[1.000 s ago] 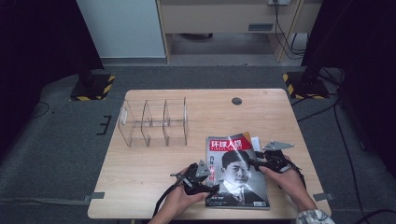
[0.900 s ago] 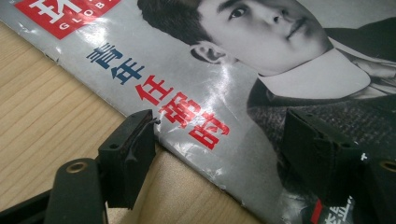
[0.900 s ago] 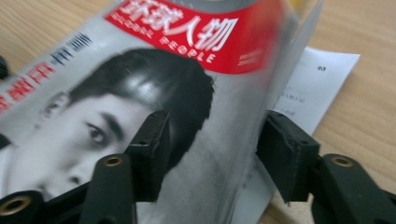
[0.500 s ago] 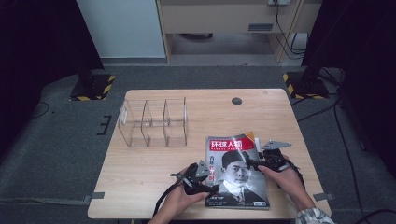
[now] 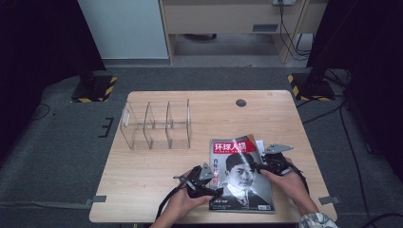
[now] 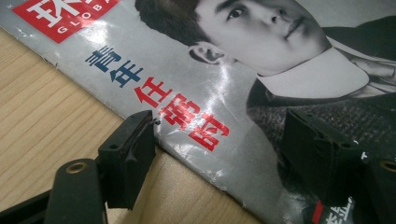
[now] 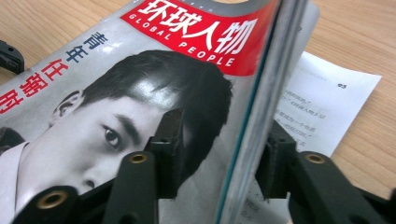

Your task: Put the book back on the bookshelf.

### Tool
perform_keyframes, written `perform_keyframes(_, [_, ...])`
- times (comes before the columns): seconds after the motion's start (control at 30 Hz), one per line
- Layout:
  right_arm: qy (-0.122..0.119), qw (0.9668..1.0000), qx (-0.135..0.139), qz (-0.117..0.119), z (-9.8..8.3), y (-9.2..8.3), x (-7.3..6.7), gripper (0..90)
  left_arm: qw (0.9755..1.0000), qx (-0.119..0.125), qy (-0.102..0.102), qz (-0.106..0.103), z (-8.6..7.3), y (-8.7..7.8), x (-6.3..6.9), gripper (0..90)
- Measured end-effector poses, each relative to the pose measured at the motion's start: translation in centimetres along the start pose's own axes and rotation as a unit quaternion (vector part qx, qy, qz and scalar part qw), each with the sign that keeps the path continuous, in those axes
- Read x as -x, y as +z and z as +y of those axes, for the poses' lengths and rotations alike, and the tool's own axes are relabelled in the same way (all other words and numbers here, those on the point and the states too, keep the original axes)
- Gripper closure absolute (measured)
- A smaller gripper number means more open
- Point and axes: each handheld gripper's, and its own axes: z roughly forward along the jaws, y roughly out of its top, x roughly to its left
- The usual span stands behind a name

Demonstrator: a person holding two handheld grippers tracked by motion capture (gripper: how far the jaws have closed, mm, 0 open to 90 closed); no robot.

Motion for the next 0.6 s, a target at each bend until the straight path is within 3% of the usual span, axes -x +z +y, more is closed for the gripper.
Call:
perform_keyframes(0.1, [-0.007,0.9999,-0.002,-0.008,0.1,0.0,-0.1,62.1,1.0,0.0,0.001,0.0,0.0,0.0,0.0,24.8])
perform_keyframes(0.17, [-0.006,0.9998,0.0,-0.016,0.2,-0.2,0.1,71.4,1.0,0.002,0.002,-0.002,0.0,0.1,-0.1,24.8])
perform_keyframes(0.33, [-0.004,0.9997,-0.001,-0.024,0.3,-0.5,0.1,76.7,1.0,0.009,-0.004,0.001,0.0,0.3,-0.1,24.4])
perform_keyframes(0.6, [0.002,0.9998,0.016,-0.014,0.8,-1.2,0.0,83.1,0.9997,0.015,-0.021,0.004,0.6,1.2,-0.2,8.1])
